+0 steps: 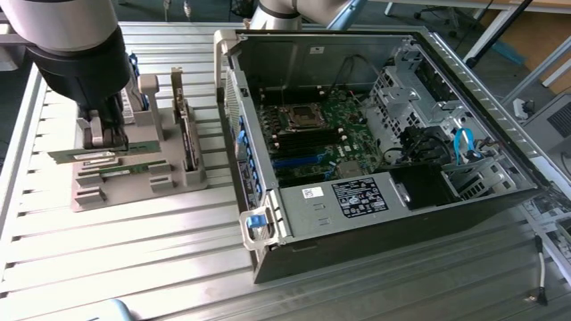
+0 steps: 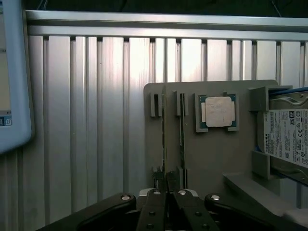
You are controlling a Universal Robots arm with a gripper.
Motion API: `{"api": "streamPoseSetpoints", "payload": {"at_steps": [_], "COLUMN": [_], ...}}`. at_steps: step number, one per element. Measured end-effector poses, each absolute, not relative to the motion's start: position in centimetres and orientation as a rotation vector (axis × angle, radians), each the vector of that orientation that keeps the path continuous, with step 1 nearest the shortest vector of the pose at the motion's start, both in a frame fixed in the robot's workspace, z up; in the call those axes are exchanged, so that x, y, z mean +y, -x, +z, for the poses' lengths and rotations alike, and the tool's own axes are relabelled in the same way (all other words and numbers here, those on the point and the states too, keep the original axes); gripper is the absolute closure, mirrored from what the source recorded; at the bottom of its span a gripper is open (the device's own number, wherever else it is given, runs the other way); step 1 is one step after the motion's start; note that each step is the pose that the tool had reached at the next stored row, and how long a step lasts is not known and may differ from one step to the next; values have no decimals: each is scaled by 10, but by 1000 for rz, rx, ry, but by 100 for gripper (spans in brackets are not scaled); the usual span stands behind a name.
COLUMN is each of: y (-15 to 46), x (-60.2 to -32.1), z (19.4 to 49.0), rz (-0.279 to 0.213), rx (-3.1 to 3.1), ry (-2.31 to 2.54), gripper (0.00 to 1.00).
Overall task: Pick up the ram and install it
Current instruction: 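Pick up the ram and move it above insertion slot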
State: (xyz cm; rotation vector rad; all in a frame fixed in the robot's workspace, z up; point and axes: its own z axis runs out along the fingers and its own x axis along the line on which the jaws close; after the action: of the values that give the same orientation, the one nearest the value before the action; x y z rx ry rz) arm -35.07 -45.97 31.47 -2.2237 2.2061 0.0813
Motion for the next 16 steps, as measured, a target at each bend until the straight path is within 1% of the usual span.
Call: {"api": "streamPoseSetpoints", "payload": {"at_steps": [16], "y": [350], "x": [-460], "z": [342], "rz": [81], "rx": [2206], "ry": [2224], "gripper": [88]}}
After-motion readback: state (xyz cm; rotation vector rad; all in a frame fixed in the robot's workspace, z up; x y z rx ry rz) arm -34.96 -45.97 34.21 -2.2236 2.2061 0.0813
